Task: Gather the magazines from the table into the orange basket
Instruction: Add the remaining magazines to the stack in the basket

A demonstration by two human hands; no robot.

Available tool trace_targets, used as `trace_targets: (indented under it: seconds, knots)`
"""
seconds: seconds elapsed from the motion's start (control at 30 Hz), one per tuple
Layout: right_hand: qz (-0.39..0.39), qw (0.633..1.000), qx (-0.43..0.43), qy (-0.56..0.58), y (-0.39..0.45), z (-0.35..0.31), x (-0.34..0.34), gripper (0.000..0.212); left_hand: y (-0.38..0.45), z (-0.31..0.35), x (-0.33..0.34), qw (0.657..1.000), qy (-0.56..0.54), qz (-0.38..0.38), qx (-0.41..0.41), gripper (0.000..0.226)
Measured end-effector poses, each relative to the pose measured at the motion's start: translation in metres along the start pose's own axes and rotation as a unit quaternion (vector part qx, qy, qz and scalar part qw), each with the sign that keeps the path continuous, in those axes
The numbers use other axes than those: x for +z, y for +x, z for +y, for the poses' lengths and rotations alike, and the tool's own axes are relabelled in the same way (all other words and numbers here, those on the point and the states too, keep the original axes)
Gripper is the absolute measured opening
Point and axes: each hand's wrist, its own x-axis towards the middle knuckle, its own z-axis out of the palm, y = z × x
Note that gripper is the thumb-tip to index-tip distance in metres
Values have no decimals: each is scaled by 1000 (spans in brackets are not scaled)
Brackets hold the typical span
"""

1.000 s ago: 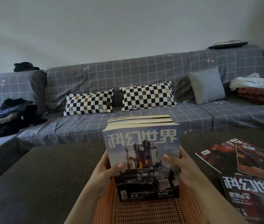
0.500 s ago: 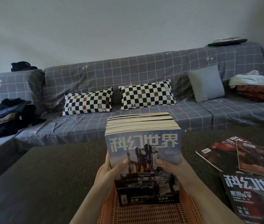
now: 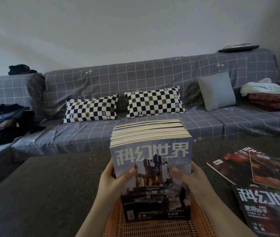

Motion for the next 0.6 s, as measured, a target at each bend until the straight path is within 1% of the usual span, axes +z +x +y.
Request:
trace_targets:
  seconds: [0.17, 0.23, 0.3, 0.37, 0.47, 0.5, 0.53, 0.6]
  knots:
    - [-18, 1000, -15, -10, -1, 1, 3, 62, -3, 1, -4, 1000, 10, 12, 19, 82]
    - [-14, 1000, -4, -22, -1, 0, 4, 72, -5, 0, -3, 1000, 11, 2, 12, 84]
    - [-20, 999, 7, -35, -1, 0, 2, 81, -7, -2, -3, 1000, 22, -5, -6, 99]
    - [-38, 998, 9, -51, -2, 0, 1, 84, -8, -3, -4, 998, 59, -11, -24, 118]
    - [-61, 996, 26, -55, -4, 0, -2, 73, -7, -1, -5, 994, 100, -28, -42, 133]
    - [-67, 995, 32, -66, -4, 1, -2, 71, -7, -2, -5, 993, 100, -31, -49, 133]
    - [-67, 994, 38, -81, -3, 3, -3, 74, -6, -3, -5, 994, 93, -32, -54, 129]
    - [-54, 993, 55, -94, -2, 5, -3, 81, -5, -4, -3, 995, 71, -37, -59, 113]
